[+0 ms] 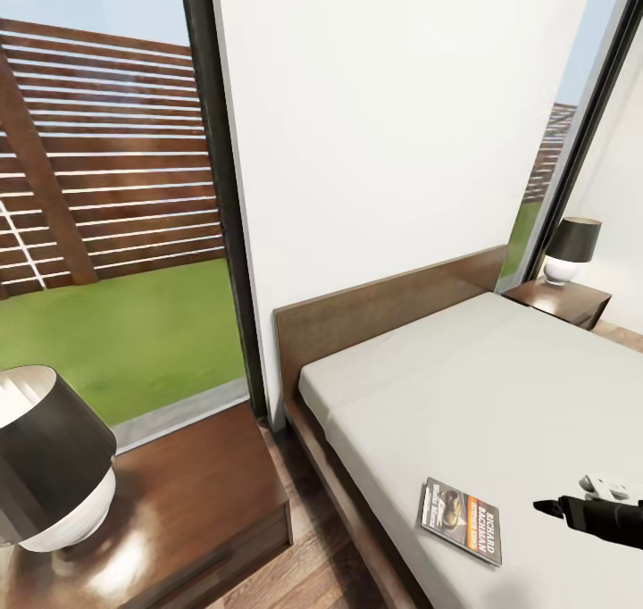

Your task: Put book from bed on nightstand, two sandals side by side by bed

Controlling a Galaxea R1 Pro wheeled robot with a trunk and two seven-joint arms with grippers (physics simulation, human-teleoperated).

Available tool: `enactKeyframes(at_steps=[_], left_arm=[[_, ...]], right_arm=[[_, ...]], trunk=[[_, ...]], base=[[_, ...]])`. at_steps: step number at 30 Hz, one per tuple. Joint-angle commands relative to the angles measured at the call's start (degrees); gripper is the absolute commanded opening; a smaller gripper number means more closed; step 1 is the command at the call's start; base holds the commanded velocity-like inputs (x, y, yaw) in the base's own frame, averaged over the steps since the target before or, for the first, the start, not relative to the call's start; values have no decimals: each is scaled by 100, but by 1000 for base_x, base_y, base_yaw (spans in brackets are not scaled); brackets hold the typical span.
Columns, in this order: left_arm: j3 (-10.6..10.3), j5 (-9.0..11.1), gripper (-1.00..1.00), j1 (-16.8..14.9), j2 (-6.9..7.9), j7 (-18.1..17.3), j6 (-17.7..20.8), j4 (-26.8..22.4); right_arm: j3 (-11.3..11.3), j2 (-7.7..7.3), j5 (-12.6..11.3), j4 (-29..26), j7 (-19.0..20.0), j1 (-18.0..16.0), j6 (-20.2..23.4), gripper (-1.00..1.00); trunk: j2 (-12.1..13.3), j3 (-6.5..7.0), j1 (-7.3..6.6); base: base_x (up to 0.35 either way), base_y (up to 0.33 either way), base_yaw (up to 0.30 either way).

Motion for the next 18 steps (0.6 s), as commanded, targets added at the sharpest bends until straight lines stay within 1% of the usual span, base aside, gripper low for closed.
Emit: enactKeyframes(at_steps=[1,6,18], left_arm=[[49,-50,100,-4,1,-17,-19,5],[49,-50,100,-4,1,-20,-19,5],[54,-50,100,-4,1,-26,-19,5]], right_arm=[[13,0,-16,-2,-14,-12,113,100],[13,15,-13,-2,-44,-22,290,100],[6,2,-34,-2,-11,-24,328,100]], trunk=[[-4,-6,0],[-4,-6,0],[-4,-6,0]], base=[[0,0,0],[0,0,0],[0,0,0]])
